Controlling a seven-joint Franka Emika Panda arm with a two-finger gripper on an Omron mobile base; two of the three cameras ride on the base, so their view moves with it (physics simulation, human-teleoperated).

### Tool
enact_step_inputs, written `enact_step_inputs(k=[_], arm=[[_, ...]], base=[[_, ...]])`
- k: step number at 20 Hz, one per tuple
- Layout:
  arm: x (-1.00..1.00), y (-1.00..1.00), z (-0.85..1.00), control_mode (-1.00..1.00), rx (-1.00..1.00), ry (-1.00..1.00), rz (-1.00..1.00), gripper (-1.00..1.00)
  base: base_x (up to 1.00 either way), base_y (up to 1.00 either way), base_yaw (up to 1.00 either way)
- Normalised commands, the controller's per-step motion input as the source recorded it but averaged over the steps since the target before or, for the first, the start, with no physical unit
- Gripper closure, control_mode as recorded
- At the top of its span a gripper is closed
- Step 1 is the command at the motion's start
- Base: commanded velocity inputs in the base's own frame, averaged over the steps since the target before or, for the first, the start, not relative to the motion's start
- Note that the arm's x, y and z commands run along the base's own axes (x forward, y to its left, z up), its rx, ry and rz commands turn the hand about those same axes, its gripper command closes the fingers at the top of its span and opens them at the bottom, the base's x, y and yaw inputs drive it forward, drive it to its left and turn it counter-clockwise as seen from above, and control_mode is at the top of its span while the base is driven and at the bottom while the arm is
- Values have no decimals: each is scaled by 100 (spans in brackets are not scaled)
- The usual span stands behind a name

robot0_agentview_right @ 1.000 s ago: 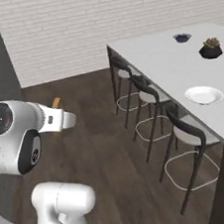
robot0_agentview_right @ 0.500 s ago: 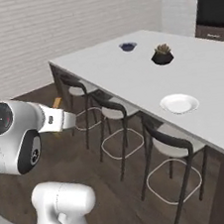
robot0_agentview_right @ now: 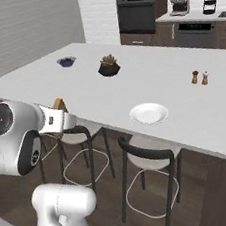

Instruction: Start the toaster. Once the lever pops up, take the bread to the plate on the dining counter.

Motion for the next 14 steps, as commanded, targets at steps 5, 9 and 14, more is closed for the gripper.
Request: enact_step_inputs(k=[5, 9, 14], arm=[[0, 0, 0, 100, 0, 0, 0, 100], [0, 0, 0, 100, 0, 0, 0, 100], [0, 0, 0, 100, 0, 0, 0, 100]], base=[[73, 26, -67], [78, 1, -59], [66, 10, -30]])
